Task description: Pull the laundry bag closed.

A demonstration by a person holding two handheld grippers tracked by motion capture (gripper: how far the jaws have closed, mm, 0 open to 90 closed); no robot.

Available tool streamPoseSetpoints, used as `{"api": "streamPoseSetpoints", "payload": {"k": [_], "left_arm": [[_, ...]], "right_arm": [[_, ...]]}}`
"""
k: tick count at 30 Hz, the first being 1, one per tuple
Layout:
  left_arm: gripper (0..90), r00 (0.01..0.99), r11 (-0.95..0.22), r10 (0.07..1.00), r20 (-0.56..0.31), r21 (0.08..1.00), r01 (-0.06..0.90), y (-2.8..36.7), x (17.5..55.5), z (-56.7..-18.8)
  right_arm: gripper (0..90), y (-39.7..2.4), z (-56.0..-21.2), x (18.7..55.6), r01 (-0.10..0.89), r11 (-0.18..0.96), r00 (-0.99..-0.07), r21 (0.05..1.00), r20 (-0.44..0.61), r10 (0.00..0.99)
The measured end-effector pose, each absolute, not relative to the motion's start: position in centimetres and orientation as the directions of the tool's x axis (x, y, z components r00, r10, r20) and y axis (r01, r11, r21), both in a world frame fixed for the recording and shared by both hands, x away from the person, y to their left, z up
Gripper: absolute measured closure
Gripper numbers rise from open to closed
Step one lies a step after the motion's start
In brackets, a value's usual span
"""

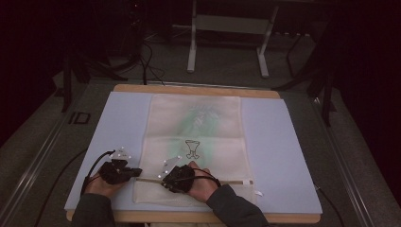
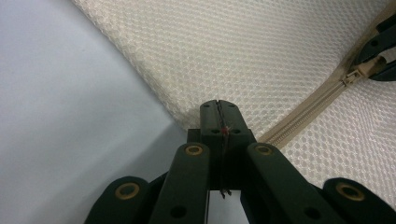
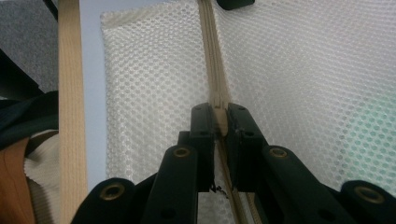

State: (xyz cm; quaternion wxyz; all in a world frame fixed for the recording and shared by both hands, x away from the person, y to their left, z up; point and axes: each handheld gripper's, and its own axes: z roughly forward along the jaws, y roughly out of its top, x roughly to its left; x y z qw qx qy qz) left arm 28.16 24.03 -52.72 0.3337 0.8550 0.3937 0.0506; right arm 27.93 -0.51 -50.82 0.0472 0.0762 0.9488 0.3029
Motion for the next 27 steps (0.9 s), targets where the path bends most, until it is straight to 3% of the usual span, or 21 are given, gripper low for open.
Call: {"api": "streamPoseSetpoints", "payload": {"k": [27], "left_arm": [[89.8,0.683,-0.464,0.708,-0.179,0.611,0.642,24.0,28.2,-52.7]], "right_arm": [[82.2,-2.1,-50.8,27.8,0.121,0.812,-0.983,0.571,-0.046,0.179]]}}
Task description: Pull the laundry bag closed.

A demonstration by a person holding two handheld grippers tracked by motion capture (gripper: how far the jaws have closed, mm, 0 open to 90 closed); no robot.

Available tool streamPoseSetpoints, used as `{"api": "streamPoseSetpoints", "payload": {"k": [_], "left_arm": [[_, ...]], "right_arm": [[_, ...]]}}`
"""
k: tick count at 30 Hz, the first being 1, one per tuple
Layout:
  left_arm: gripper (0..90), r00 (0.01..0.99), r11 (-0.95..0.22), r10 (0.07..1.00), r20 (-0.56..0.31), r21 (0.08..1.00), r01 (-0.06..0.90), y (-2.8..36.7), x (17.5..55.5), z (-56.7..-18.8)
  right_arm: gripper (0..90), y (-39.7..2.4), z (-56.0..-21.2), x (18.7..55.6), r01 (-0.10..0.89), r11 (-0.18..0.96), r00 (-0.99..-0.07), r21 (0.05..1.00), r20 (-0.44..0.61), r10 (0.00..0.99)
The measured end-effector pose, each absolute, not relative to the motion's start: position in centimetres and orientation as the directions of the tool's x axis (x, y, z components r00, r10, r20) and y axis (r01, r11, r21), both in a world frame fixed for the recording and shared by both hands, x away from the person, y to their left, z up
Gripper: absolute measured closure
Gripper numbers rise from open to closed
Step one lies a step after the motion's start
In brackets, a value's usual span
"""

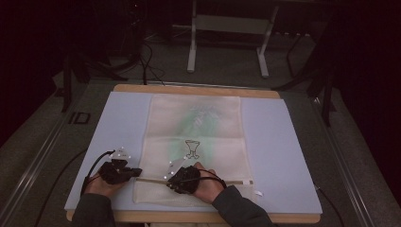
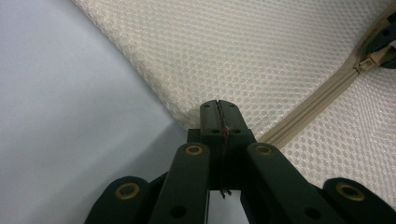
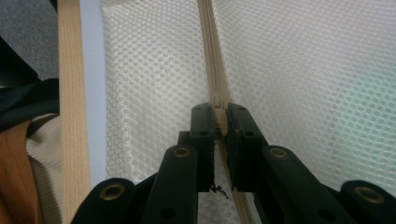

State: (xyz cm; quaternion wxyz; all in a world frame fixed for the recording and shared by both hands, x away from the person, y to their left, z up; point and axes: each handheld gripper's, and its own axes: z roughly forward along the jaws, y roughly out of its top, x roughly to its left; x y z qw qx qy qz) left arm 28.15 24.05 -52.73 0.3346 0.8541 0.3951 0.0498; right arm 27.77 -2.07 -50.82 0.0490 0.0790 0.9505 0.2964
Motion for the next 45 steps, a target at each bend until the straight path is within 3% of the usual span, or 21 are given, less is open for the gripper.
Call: {"api": "streamPoseSetpoints", "payload": {"k": [45], "left_arm": [[89.8,0.683,-0.466,0.709,-0.179,0.608,0.643,24.0,28.2,-52.7]], "right_arm": [[82.2,-5.6,-50.8,28.0,0.160,0.816,-0.975,0.556,-0.038,0.217]]}}
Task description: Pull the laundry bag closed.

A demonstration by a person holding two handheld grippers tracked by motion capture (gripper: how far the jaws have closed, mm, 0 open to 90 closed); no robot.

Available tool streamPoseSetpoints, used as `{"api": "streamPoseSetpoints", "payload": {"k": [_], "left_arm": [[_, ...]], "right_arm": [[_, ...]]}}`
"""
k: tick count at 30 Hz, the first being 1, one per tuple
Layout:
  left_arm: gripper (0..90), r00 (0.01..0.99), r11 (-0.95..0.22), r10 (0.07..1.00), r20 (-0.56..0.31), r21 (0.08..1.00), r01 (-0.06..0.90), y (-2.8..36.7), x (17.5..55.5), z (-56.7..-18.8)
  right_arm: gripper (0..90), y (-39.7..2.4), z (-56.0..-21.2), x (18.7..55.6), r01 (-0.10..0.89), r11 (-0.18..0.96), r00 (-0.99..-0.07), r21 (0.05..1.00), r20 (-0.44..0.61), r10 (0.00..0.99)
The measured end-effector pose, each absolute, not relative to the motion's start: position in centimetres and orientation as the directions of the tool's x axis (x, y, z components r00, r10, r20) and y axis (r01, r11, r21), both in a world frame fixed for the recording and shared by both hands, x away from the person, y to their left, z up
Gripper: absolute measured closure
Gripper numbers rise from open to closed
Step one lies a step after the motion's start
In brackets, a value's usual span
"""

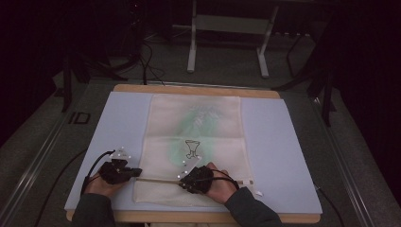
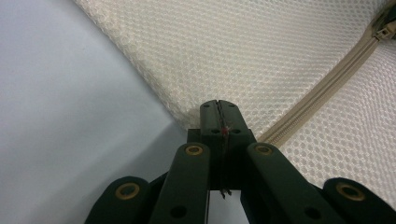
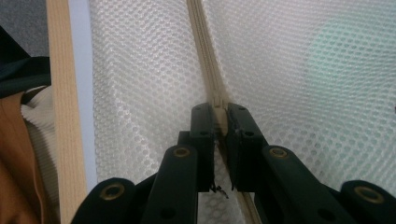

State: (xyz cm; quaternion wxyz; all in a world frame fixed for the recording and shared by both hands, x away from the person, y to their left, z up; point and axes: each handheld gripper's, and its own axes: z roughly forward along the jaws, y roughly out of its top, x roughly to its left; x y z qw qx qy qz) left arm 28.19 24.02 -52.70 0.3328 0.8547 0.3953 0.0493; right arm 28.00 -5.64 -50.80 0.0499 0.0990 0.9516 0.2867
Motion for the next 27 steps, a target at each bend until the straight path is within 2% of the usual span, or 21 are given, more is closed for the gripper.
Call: {"api": "streamPoseSetpoints", "payload": {"k": [27], "left_arm": [[89.8,0.680,-0.461,0.710,-0.183,0.608,0.646,24.1,28.2,-52.7]], "right_arm": [[82.2,-8.0,-50.9,28.1,0.185,0.811,-0.969,0.556,-0.034,0.245]]}}
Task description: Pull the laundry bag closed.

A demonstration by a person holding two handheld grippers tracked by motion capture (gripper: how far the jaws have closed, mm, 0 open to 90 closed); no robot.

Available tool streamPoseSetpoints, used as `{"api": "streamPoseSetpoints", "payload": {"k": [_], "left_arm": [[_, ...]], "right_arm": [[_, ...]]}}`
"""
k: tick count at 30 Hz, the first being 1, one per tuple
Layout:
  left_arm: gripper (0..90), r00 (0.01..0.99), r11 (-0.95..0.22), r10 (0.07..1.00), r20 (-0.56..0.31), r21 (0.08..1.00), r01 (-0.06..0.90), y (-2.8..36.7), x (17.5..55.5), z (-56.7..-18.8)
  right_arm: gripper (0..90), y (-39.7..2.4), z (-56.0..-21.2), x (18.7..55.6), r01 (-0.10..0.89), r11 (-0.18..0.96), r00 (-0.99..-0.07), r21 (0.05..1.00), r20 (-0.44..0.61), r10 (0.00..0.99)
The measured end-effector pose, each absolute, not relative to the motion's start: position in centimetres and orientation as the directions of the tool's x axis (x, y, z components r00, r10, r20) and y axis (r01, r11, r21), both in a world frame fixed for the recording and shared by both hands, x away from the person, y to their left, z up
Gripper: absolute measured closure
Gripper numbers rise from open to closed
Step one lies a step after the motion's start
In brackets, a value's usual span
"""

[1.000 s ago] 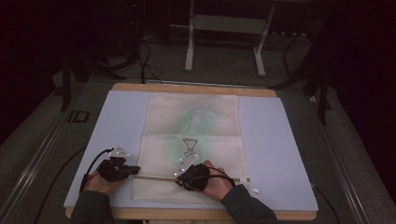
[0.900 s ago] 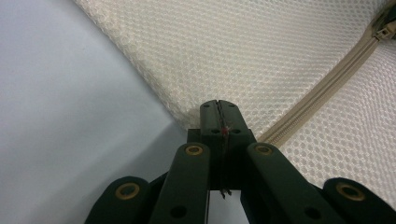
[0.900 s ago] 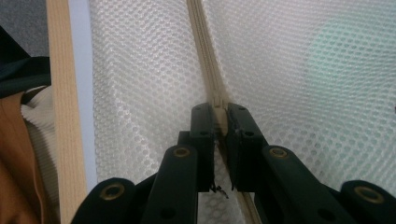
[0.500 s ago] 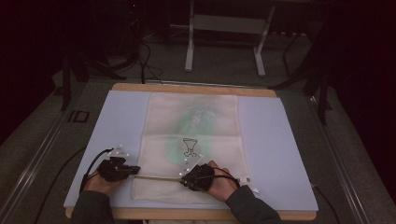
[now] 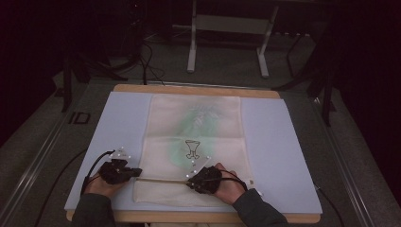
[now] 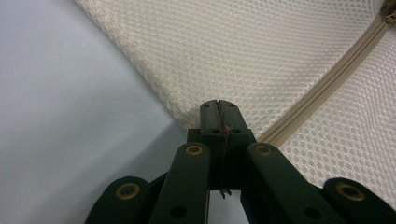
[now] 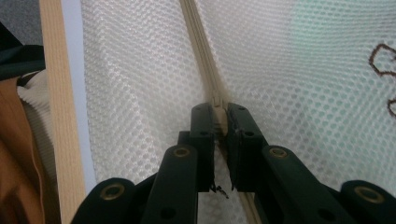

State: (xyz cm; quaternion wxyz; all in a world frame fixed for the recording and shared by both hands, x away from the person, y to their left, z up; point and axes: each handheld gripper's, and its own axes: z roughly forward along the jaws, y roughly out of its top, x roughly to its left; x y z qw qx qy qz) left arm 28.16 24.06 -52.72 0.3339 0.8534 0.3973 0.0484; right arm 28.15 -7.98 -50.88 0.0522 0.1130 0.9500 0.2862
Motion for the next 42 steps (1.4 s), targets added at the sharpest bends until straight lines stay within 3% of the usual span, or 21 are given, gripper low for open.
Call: {"api": "streamPoseSetpoints", "payload": {"k": [42], "left_arm": [[89.8,0.680,-0.461,0.711,-0.180,0.610,0.644,24.0,28.1,-52.7]], "right_arm": [[82.2,-11.2,-50.6,28.2,0.227,0.807,-0.959,0.545,-0.020,0.283]]}}
